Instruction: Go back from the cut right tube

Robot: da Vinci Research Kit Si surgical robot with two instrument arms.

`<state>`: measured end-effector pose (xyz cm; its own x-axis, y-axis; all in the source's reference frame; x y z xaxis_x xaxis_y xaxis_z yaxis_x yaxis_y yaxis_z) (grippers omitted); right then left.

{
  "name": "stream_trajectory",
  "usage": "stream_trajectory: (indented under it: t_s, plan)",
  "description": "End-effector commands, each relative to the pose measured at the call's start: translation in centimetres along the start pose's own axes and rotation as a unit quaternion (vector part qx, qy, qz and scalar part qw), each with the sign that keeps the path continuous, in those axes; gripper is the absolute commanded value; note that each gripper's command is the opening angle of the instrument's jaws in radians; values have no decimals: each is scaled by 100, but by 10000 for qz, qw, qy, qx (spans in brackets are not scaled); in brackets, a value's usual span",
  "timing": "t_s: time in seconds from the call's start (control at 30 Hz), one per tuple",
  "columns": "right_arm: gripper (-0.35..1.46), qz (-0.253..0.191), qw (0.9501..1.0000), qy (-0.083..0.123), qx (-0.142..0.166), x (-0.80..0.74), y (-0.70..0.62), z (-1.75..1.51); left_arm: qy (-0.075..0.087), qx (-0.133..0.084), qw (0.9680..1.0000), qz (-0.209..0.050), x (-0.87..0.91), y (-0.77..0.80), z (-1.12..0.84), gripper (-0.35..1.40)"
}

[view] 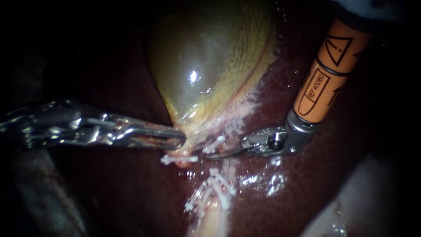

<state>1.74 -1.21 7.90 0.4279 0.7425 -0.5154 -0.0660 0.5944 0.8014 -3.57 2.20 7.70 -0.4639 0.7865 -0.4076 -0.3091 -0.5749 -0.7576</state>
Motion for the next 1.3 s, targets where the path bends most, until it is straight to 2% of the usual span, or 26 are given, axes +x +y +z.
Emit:
stream_trajectory:
  t_s: [0.03, 0.5, 0.73, 1.0, 1.3]
  plan:
    - [-35, 1, 10000, -1, 2, 0, -1, 0, -1, 1, 10000, -1, 0, 0, 0, -35]
    - [-35, -2, 10000, 0, 2, -1, -3, 0, -1, 1, 10000, -1, 0, 1, 0, -35]
    - [-35, -59, 10000, 2, -2, -8, -5, 5, -1, 1, 10000, -1, 0, 1, 0, -35]
    - [19, -298, 9996, -3, -7, -9, -8, 4, 0, 2, 10000, -2, 0, 1, 0, -35]
    - [36, -518, 9987, -19, 17, -13, -12, -7, -1, 1, 10000, -2, 0, 1, -1, -35]
